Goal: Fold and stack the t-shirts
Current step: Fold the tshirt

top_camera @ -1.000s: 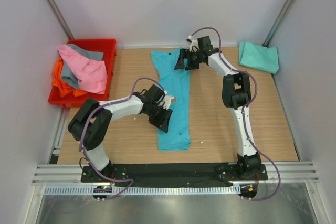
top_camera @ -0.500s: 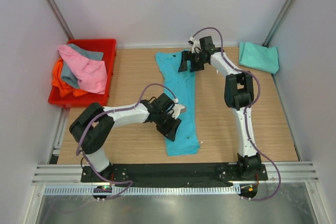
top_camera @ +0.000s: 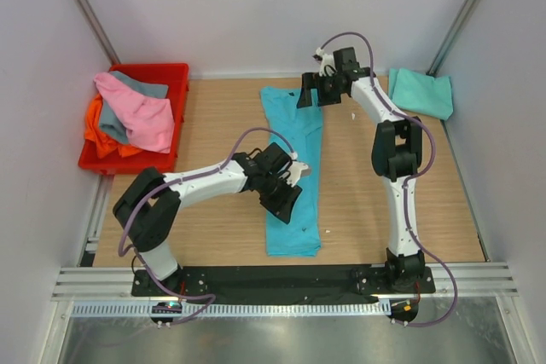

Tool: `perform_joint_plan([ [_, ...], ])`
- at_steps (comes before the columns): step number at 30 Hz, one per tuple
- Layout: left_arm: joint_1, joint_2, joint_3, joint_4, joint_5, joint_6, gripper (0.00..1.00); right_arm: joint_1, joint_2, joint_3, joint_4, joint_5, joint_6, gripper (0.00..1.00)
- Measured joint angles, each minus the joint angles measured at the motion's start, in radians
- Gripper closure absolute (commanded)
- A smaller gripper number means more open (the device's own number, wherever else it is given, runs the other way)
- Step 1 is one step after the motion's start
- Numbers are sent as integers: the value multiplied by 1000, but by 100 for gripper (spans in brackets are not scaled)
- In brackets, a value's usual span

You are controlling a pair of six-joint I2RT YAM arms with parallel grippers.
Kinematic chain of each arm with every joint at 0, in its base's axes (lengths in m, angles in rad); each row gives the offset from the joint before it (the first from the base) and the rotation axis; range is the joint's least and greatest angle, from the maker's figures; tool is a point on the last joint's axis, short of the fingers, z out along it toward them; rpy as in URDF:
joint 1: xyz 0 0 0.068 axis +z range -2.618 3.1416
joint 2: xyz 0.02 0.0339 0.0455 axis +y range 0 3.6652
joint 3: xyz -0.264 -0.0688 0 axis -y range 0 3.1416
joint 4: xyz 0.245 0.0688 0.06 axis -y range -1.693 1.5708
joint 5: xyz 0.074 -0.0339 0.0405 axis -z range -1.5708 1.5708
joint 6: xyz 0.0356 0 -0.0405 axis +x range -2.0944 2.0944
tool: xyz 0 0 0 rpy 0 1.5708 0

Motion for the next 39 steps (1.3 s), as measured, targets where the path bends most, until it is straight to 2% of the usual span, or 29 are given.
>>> perform_joint_plan([
  [7,-34,14,-12,-3,-5,8,58,-2,82,151,38,-9,-4,0],
  [13,-45,64,-14,3,-7,11,57,-5,208,193,66,-24,13,0],
  [24,-111,107,-14,10,4,12,57,-6,239,240,80,42,40,0],
  [39,-119,123,-10,50,41,3,58,3,282,309,105,123,53,0],
])
